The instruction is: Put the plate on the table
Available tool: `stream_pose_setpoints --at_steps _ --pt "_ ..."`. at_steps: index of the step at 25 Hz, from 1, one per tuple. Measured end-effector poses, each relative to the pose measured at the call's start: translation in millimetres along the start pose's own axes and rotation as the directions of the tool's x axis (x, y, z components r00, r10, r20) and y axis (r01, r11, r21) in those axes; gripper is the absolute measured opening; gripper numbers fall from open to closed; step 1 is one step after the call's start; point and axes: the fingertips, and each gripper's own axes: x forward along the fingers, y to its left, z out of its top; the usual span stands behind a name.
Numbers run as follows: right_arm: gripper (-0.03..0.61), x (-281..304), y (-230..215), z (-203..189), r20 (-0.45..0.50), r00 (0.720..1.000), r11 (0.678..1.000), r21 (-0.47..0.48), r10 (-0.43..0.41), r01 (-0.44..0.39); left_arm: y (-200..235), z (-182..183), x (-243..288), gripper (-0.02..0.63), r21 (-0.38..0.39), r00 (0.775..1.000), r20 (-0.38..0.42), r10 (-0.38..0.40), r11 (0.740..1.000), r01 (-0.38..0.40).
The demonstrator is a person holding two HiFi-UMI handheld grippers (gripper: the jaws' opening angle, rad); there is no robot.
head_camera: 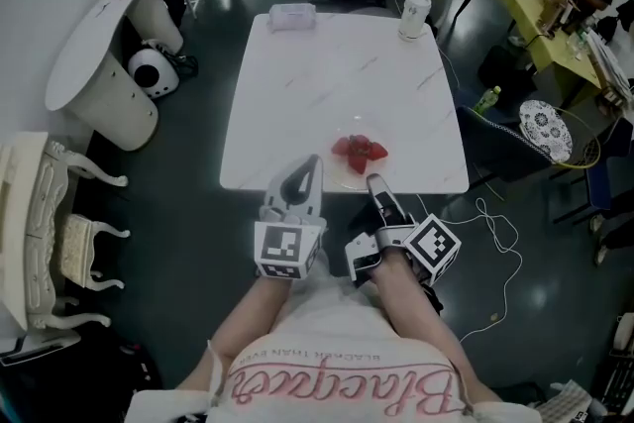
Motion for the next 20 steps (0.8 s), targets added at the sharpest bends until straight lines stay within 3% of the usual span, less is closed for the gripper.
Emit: stream_pose_setpoints --at_steps 10,20 --pt "0.012 86 9 31 0.023 1.0 1.0 -0.013 0.019 -0.019 47 6 83 0.006 -0.009 0.999 0.004 -0.036 0.999 0.036" --pt "0.012 171 -3 73 -0.022 0.999 0.993 -0.106 -0.049 0.047 76 -22 166 0.006 -0.014 0.99 -0.086 -0.107 0.994 0.107"
